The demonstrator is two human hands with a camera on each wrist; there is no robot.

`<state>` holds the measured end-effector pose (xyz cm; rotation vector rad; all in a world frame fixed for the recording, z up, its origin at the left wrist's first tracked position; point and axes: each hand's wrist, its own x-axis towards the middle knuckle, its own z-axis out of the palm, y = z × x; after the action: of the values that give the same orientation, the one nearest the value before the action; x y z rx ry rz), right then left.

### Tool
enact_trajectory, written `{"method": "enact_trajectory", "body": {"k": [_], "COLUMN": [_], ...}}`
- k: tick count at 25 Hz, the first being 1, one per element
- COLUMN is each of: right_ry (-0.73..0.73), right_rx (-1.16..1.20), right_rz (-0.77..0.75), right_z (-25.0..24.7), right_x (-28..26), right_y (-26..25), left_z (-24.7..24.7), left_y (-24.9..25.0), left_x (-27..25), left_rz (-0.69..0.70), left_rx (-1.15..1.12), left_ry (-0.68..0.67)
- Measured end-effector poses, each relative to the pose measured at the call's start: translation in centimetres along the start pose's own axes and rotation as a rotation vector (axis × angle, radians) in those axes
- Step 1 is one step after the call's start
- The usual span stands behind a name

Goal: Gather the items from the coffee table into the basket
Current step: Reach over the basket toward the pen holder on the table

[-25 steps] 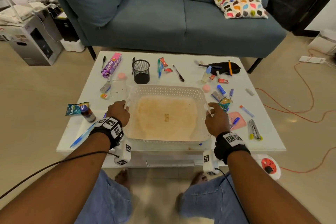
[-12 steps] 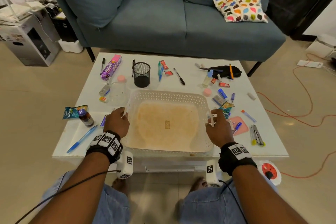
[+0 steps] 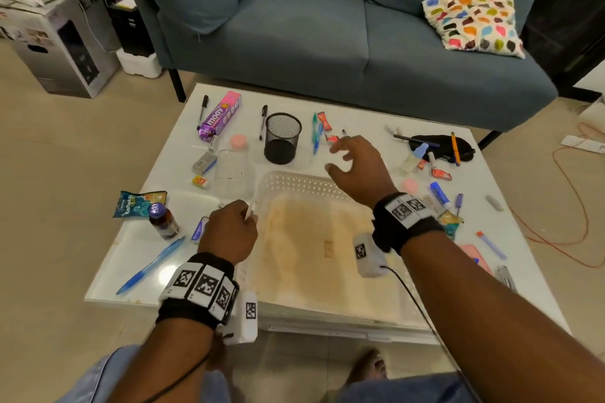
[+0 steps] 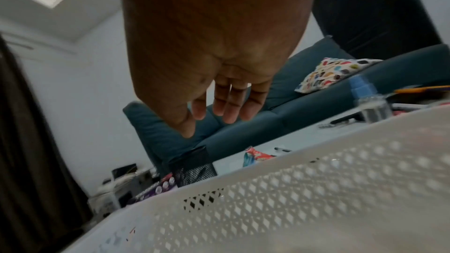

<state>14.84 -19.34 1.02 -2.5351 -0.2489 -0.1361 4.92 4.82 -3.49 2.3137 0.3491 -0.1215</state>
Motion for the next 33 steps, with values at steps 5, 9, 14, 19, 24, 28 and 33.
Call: {"method": "enact_trajectory", "body": {"k": [5, 9, 14, 19, 24, 28, 33], "right_ry": [-0.148, -0.068, 0.024, 0.150, 0.305, 0.224, 0.080], "right_rx": [-0.078, -0.113, -0.018, 0.137, 0.264, 0.283, 0.313], "right_rz": [-0.032, 0.009, 0.070, -0.042, -0.097, -0.017, 0.020], "right_z": [6.6, 9.0, 10.3, 7.3, 0.4, -0.2, 2.1], "right_x": [6.9, 8.9, 10.4, 8.4, -1.2, -11.8, -17.0], "right_y": [-3.3, -3.0, -2.3, -3.5, -3.5, -1.8, -1.5], "left_z": [0.3, 0.3, 0.3, 0.3, -0.1, -0.2, -0.1], "left_y": [0.1, 0.0, 0.0, 0.3, 0.8, 1.1, 1.4], "left_x": [0.8, 1.0, 1.1, 0.9, 0.6, 0.5, 0.6], "left_rz": [-0.033, -0.035, -0.038, -0.037, -0.024, -0.053, -0.060], "left_rx": [0.104, 0.072, 0.065, 0.066, 0.081, 0.111, 0.086], "left_ry": [-0.066, -0.091, -0.100, -0.091, -0.090, -0.082, -0.094]}}
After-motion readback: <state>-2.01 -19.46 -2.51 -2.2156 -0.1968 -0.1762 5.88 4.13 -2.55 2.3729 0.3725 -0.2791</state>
